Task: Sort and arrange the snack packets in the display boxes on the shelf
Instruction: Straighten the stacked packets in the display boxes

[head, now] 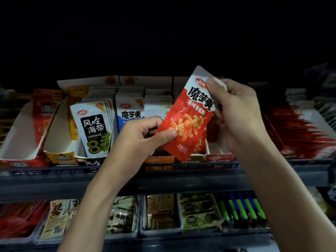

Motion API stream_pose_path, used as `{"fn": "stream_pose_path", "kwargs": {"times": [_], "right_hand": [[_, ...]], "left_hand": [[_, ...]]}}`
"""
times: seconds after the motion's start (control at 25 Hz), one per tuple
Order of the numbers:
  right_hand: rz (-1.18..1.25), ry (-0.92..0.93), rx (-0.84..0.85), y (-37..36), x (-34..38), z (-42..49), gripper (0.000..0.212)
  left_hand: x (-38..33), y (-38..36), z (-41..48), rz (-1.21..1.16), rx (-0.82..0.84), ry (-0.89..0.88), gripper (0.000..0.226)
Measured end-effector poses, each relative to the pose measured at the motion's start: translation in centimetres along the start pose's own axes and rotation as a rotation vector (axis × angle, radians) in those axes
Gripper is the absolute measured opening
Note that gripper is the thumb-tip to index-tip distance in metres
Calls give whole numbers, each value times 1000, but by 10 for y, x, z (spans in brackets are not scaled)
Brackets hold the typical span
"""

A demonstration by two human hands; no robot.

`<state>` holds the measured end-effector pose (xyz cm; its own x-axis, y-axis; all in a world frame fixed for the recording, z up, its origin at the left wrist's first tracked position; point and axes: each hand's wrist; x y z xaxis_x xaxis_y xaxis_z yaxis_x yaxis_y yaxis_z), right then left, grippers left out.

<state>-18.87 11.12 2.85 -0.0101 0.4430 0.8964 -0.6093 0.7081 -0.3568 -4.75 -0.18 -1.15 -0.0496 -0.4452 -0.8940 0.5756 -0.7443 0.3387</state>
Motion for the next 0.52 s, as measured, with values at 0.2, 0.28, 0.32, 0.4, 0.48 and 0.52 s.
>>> {"fn": "stream_pose_path", "kwargs": {"times": [0.2,0.28,0.32,0.4,0.48,0.52], "right_hand": [[-85,56,-81,25,4,3,15],[-112,63,-100,32,6,4,16],[-121,59,-108,35,7,5,17],[-141,54,-134,41,8,7,19],[-190,64,-156,47,8,10,19],[-221,72,-161,49,8,12,19]], "left_hand": [[-10,-27,5,-26,115,28,11],[-10,-34,8,-25,108,26,12],[-11,-37,9,-15,95,22,13],[-11,-44,12,21,59,16,14],[-10,-49,15,50,35,26,16],[-10,-52,16,51,32,34,17]]}}
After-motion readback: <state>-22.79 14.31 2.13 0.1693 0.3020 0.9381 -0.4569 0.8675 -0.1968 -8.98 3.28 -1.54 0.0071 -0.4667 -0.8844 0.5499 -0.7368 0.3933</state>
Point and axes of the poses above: each hand's wrist, its own z-axis towards the middle knuckle, its own y-axis out of the back of the hand, x = y × z, and after that the axes turned 11 degrees about z, right-handed
